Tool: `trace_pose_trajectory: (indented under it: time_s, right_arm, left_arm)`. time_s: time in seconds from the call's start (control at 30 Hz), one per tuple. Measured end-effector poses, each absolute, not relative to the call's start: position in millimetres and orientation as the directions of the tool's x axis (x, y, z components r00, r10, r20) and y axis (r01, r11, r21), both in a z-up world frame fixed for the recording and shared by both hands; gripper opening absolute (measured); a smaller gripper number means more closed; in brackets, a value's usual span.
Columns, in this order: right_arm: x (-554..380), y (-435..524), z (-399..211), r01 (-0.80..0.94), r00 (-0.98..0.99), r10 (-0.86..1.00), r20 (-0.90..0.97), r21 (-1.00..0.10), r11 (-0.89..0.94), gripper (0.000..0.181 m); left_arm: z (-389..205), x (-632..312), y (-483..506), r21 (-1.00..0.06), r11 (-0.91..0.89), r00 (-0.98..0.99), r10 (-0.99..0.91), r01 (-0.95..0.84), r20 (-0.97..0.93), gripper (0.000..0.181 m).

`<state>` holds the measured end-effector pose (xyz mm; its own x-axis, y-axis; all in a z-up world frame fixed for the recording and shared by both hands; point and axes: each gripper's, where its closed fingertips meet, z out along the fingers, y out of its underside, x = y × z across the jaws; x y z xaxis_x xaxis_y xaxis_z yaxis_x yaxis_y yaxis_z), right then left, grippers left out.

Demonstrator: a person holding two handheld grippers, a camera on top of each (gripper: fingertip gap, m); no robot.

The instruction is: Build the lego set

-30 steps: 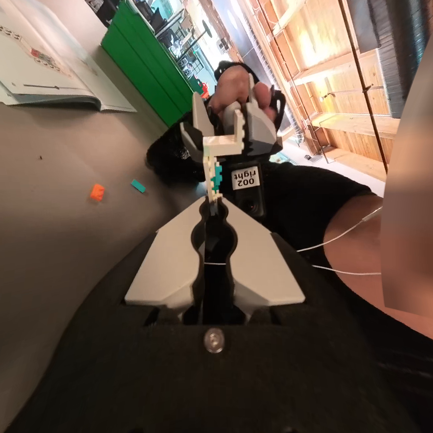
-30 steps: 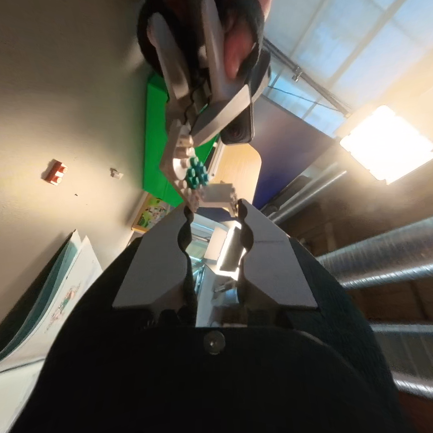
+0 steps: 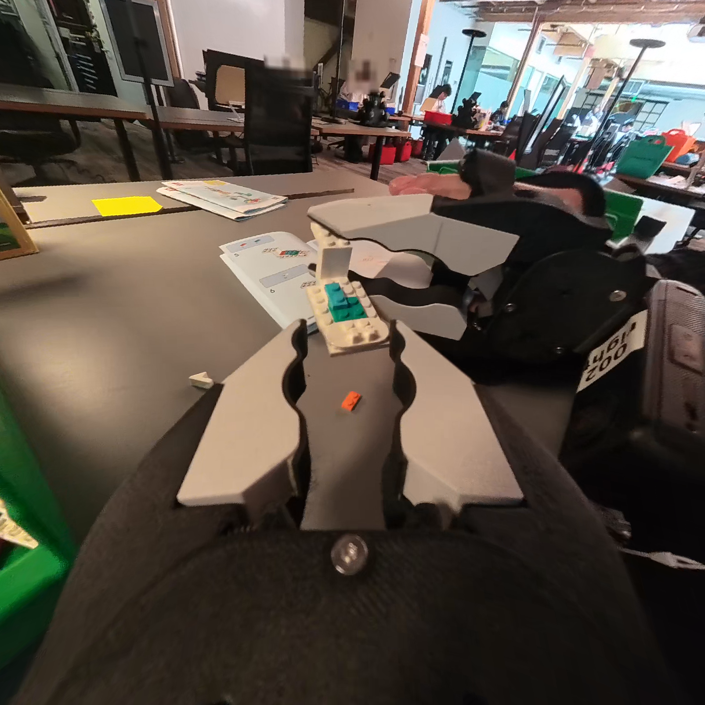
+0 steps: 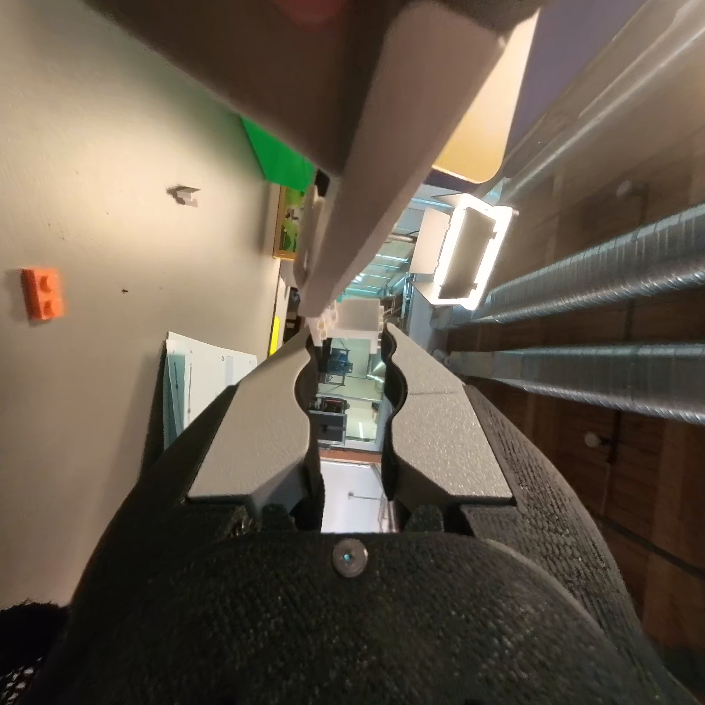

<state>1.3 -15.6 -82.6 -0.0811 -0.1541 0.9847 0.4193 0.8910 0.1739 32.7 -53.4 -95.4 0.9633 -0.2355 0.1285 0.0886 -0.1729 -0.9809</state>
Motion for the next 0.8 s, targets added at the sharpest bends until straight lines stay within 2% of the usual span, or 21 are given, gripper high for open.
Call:
trace_pose_trajectory:
  time_s: [0.1,0.2,0.27,0.4,0.53,0.6,0.67,0.73,0.8]
  right_arm:
    - [3,-14,-85,0.431,-0.081,-0.147,0.986,0.167,0.887,0.029]
    - [4,-14,-84,0.44,-0.076,-0.144,0.987,0.163,0.883,0.029]
    - [4,-14,-85,0.442,-0.076,-0.143,0.987,0.162,0.883,0.029]
    - [4,-15,-82,0.443,-0.067,-0.14,0.988,0.155,0.883,0.029]
    - [13,-14,-78,0.394,-0.071,-0.045,0.996,0.069,0.916,0.036]
    - [26,-6,-87,0.37,-0.137,0.099,0.986,-0.042,0.928,0.045]
    - [44,-10,-109,0.327,-0.266,0.353,0.897,-0.261,0.908,0.049]
    - [69,-28,-138,0.342,-0.449,0.613,0.65,-0.509,0.79,0.046]
    - [85,-38,-149,0.406,-0.498,0.771,0.397,-0.679,0.612,0.044]
  left_arm:
    - [-98,37,-53,-0.981,-0.178,0.96,-0.253,0.075,0.119,0.05]
    - [-101,38,-51,-0.979,-0.191,0.96,-0.253,0.07,0.118,0.05]
    - [-101,38,-50,-0.979,-0.194,0.961,-0.252,0.066,0.115,0.038]
    - [-99,35,-50,-0.982,-0.179,0.966,-0.237,0.058,0.1,0.036]
    - [-96,21,-56,-0.987,-0.159,0.979,-0.193,0.029,0.06,0.036]
    - [-95,14,-62,-0.988,-0.151,0.981,-0.183,0.039,0.067,0.036]
    - [-96,11,-65,-0.99,-0.14,0.98,-0.19,0.035,0.061,0.036]
    - [-99,13,-65,-0.989,-0.145,0.977,-0.204,0.031,0.061,0.036]
    - [-96,17,-65,-0.991,-0.13,0.973,-0.224,0.018,0.047,0.036]
